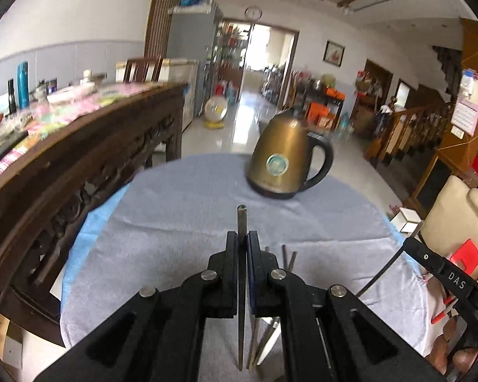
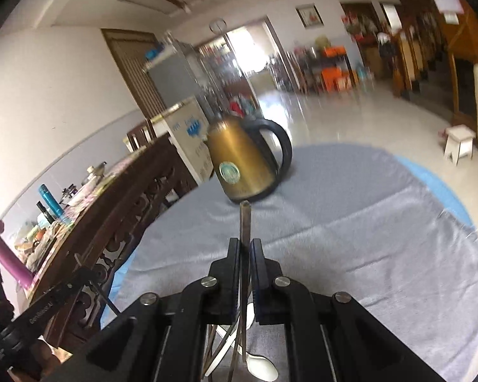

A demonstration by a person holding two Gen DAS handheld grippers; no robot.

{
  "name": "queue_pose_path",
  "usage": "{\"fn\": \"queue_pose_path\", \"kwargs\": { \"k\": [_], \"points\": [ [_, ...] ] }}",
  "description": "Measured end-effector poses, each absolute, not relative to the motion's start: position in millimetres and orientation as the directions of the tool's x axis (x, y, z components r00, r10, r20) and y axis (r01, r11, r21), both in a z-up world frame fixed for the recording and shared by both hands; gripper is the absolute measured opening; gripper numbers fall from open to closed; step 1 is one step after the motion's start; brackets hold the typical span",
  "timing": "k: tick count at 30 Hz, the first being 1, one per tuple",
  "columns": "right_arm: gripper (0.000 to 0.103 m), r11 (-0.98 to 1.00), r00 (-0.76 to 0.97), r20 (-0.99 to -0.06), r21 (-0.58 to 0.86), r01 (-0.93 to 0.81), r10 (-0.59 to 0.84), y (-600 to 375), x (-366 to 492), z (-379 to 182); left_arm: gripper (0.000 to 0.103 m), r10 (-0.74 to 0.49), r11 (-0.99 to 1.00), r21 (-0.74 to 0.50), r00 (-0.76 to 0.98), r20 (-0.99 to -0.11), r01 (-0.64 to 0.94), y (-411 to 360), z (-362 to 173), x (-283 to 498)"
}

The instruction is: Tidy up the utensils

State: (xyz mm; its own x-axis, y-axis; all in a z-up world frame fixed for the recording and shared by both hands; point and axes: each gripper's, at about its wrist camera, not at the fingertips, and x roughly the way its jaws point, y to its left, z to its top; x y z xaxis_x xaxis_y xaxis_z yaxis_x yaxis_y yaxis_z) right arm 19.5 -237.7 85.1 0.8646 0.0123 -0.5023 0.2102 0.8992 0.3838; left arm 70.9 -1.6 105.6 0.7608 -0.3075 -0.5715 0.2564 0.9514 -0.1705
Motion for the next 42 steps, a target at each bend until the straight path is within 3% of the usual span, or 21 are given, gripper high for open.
{"fn": "queue_pose_path", "kwargs": {
  "k": [7, 18, 23, 29, 34, 36, 37, 38, 39, 40, 42],
  "points": [
    [0.007, 0.93, 0.921, -0.388, 0.325, 0.17, -0.032, -221.3, -23.0, 131.4, 0.005, -0.351, 0.936, -0.165, 0.793, -0.498, 0.311, -2.7, 148.6, 38.1],
    [0.007, 0.93, 0.961, -0.261, 0.367, 0.009, 0.094, -207.4, -94.4, 197.2, 0.005, -0.48, 0.876, -0.234, 0.807, -0.344, 0.422, 5.9, 211.5, -23.0],
    [0.007, 0.943, 0.936, -0.329, 0.333, -0.011, 0.127, -190.2, -104.6, 190.3, 0.005, -0.499, 0.867, -0.23, 0.788, -0.362, 0.443, -3.6, 199.6, -31.4],
    [0.007, 0.965, 0.867, -0.483, 0.262, 0.009, 0.123, -174.8, -94.1, 141.5, 0.005, -0.481, 0.876, -0.24, 0.718, -0.503, 0.419, -13.6, 139.4, -27.9],
    [0.009, 0.954, 0.806, -0.568, 0.301, 0.015, 0.166, -184.7, -90.0, 115.4, 0.006, -0.459, 0.884, -0.231, 0.667, -0.587, 0.405, -6.9, 114.6, -28.5],
    [0.031, 0.934, 0.808, -0.548, 0.358, -0.008, 0.217, -195.3, -93.2, 115.0, 0.012, -0.472, 0.879, -0.249, 0.668, -0.575, 0.406, 2.5, 120.0, -29.9],
    [0.04, 0.926, 0.816, -0.53, 0.378, -0.013, 0.228, -200.5, -95.9, 117.2, 0.021, -0.485, 0.873, -0.262, 0.676, -0.555, 0.412, 9.4, 125.8, -31.5],
    [0.064, 0.917, 0.835, -0.5, 0.399, -0.015, 0.231, -207.5, -100.5, 120.8, 0.028, -0.491, 0.87, -0.268, 0.684, -0.539, 0.413, 13.9, 128.9, -30.6],
    [0.074, 0.911, 0.854, -0.469, 0.413, -0.015, 0.227, -211.1, -103.8, 124.4, 0.04, -0.493, 0.87, -0.271, 0.699, -0.519, 0.412, 18.9, 133.7, -30.2],
    [0.074, 0.904, 0.882, -0.419, 0.427, -0.016, 0.214, -214.3, -109.8, 129.4, 0.046, -0.487, 0.873, -0.266, 0.721, -0.492, 0.409, 25.4, 139.8, -31.7],
    [0.073, 0.904, 0.914, -0.368, 0.427, 0.006, 0.168, -223.8, -118.0, 134.5, 0.047, -0.466, 0.885, -0.253, 0.748, -0.472, 0.392, 34.3, 147.2, -29.7]
  ]
}}
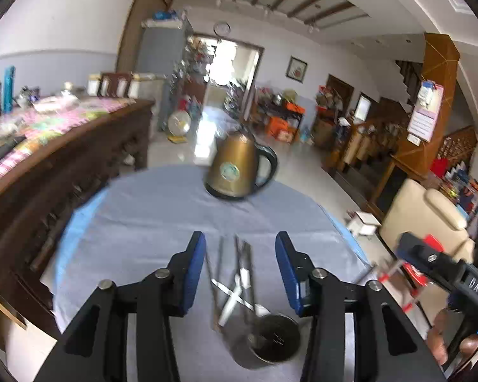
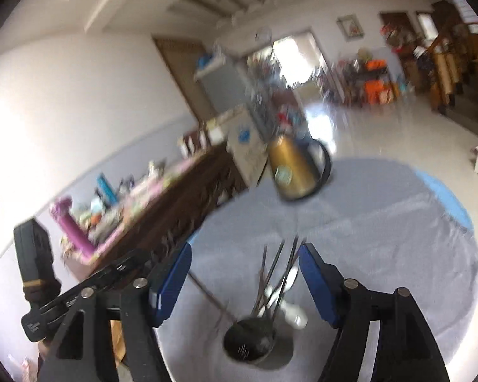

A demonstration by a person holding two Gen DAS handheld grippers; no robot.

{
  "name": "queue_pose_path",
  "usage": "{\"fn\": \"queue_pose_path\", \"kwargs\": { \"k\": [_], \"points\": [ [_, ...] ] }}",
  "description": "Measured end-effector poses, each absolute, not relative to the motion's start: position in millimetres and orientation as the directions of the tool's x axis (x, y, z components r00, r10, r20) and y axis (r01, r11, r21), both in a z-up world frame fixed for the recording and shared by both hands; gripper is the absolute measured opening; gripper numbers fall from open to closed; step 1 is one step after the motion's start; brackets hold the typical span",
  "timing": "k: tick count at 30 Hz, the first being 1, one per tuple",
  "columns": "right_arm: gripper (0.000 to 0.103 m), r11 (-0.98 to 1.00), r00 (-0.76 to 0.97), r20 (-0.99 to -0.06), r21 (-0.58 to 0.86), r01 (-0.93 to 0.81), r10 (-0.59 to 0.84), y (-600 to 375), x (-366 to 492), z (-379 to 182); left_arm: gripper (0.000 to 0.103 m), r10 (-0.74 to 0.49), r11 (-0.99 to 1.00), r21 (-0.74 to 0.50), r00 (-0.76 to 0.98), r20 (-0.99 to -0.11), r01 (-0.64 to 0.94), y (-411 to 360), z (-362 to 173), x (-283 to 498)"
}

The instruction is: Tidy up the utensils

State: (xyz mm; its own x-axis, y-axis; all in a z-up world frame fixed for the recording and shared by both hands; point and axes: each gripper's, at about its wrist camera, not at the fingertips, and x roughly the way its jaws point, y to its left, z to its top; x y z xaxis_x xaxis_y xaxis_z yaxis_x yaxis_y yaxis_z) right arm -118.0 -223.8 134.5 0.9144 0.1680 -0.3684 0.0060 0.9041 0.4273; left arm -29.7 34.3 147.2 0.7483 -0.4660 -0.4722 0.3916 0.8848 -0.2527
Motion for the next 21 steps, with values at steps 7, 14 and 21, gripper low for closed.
{"fn": "queue_pose_path", "kwargs": {
  "k": [7, 14, 21],
  "points": [
    [0.061, 0.834, 0.92, -0.39, 0.521, 0.183, 0.041, -270.7, -102.6, 117.3, 0.047, -0.408, 0.906, -0.333, 0.75, -0.521, 0.262, 67.8, 124.8, 4.1],
    [0.049, 0.817, 0.778, -0.621, 0.492, 0.299, 0.089, -300.0, -38.2, 51.5, 0.047, -0.336, 0.939, -0.29, 0.662, -0.67, 0.183, 68.8, 63.6, 54.5],
    [0.046, 0.826, 0.603, -0.762, 0.483, 0.291, 0.234, -300.4, 44.0, -17.3, 0.047, -0.299, 0.953, -0.211, 0.549, -0.78, 0.219, 36.8, 15.5, 98.5]
  ]
}}
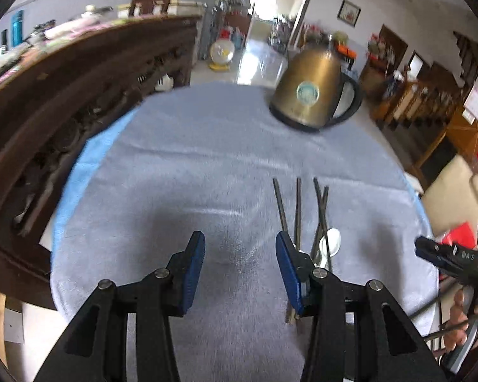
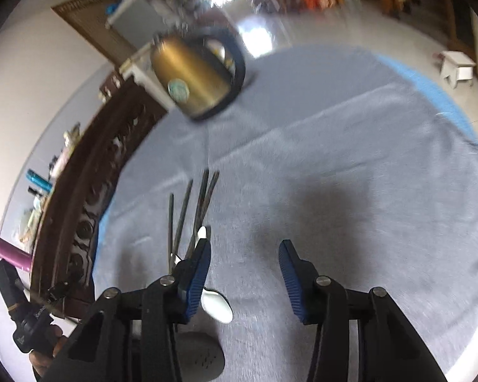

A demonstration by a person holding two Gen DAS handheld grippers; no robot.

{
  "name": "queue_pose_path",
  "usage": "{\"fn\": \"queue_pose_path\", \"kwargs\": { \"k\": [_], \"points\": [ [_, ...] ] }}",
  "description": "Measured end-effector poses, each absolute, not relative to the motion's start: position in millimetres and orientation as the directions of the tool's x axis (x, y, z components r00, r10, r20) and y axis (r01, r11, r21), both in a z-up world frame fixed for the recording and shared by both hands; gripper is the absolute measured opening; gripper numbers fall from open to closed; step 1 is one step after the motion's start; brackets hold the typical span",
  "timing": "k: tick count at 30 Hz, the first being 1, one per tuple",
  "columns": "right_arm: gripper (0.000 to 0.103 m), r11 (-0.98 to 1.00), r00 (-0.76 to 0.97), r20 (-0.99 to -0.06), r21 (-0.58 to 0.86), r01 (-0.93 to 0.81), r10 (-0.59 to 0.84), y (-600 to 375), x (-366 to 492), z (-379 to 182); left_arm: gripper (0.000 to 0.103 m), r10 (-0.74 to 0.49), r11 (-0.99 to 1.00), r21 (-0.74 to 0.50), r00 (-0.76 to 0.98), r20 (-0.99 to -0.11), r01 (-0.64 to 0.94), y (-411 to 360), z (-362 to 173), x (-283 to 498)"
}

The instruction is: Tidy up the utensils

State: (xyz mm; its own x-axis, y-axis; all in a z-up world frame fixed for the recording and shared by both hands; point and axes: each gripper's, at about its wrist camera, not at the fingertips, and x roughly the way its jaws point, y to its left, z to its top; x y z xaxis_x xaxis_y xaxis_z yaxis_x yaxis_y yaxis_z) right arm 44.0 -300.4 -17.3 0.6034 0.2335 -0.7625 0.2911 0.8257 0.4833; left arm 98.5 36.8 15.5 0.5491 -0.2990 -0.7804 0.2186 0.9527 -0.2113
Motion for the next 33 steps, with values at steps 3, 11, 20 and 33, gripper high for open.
{"fn": "queue_pose_path", "kwargs": {
  "k": [3, 11, 20, 33],
  "points": [
    [0.045, 0.844, 0.559, -0.787, 0.467, 0.265, 0.26, -289.8, 79.3, -26.5, 0.047, -0.286, 0.955, -0.196, 0.524, -0.803, 0.221, 28.6, 6.1, 116.3],
    [0.039, 0.888, 0.479, -0.819, 0.433, 0.155, 0.316, -245.3, 175.9, -42.8, 0.047, -0.262, 0.954, -0.145, 0.497, -0.827, 0.261, 18.7, -9.3, 143.5],
    [0.024, 0.903, 0.399, -0.871, 0.385, 0.189, 0.288, -226.1, 244.8, -78.8, 0.047, -0.249, 0.951, -0.118, 0.484, -0.839, 0.285, 20.6, -18.1, 168.7],
    [0.008, 0.948, 0.366, -0.903, 0.289, 0.133, 0.224, -211.4, 255.6, -80.7, 0.035, -0.336, 0.898, -0.144, 0.438, -0.834, 0.415, -36.3, -24.8, 193.8]
  ]
}}
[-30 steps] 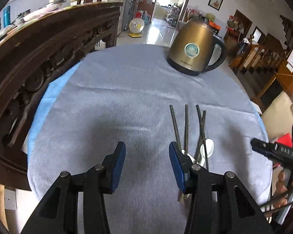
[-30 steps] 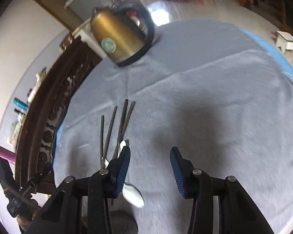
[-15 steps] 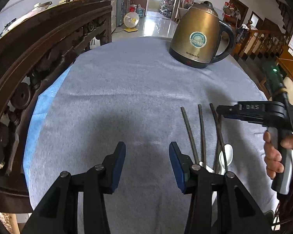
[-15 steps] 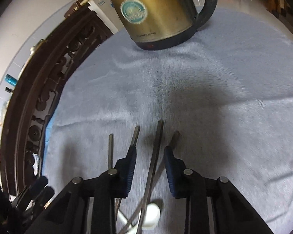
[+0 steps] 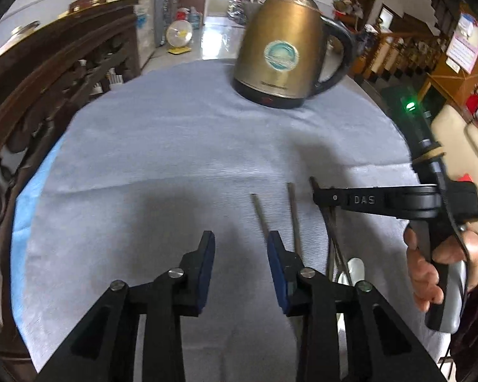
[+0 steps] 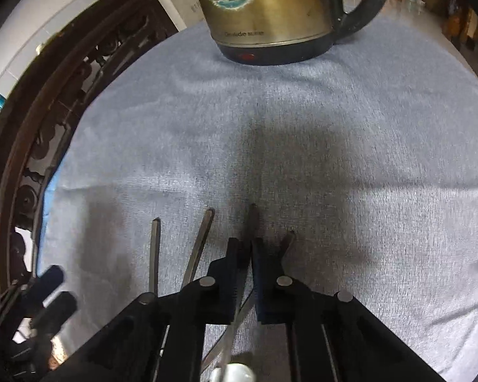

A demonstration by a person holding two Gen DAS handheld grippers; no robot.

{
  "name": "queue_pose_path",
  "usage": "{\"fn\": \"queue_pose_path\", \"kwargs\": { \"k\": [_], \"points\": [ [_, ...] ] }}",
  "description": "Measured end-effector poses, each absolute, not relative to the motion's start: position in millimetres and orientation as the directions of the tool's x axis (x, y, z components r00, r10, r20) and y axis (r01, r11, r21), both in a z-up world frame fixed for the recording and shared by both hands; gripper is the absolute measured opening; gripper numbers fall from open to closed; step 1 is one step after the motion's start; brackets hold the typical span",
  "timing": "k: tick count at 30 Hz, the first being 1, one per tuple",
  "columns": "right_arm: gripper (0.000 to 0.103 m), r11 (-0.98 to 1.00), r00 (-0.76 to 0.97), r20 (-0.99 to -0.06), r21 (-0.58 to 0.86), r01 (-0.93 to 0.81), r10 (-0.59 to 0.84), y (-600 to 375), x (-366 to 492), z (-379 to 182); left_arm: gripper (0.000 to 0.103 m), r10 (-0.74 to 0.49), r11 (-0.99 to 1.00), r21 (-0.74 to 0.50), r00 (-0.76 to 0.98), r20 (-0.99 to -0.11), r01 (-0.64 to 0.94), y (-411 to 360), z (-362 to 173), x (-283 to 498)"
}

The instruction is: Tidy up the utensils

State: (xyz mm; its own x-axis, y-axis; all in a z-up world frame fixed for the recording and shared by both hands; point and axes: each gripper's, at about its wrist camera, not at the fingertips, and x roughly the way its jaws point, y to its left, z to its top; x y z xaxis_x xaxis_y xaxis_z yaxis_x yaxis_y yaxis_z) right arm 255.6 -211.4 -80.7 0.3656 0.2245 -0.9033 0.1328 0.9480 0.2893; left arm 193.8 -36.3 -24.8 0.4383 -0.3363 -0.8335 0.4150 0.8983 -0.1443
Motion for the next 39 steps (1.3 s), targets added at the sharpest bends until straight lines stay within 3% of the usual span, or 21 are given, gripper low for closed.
{"fn": "queue_pose_path", "kwargs": {
  "k": [6, 18, 20, 22, 23, 39],
  "points": [
    [0.007, 0.901, 0.486, -0.816, 0.417, 0.12, 0.313, -241.0, 219.7, -57.1, 0.035, -0.363, 0.865, -0.159, 0.375, -0.853, 0.476, -76.3, -36.6, 206.3],
    [0.007, 0.838, 0.538, -0.766, 0.514, 0.182, 0.353, -290.0, 166.5, -53.3, 0.034, -0.363, 0.846, -0.191, 0.275, -0.89, 0.497, -123.4, -74.4, 228.8],
    [0.007, 0.835, 0.538, -0.764, 0.519, 0.182, 0.357, -290.1, 162.3, -54.9, 0.028, -0.354, 0.846, -0.175, 0.285, -0.891, 0.504, -126.0, -74.3, 227.9],
    [0.007, 0.83, 0.542, -0.758, 0.528, 0.181, 0.364, -291.2, 158.2, -56.5, 0.009, -0.34, 0.847, -0.157, 0.291, -0.894, 0.507, -127.7, -75.2, 227.5],
    [0.007, 0.825, 0.546, -0.753, 0.535, 0.183, 0.368, -291.1, 155.8, -57.0, 0.007, -0.334, 0.847, -0.148, 0.296, -0.895, 0.51, -128.4, -75.8, 227.8],
    [0.007, 0.871, 0.677, -0.678, 0.479, 0.111, 0.286, -280.3, 97.1, -17.4, 0.005, -0.387, 0.901, -0.205, 0.496, -0.778, 0.382, -55.0, -17.0, 200.0]
  ]
}}
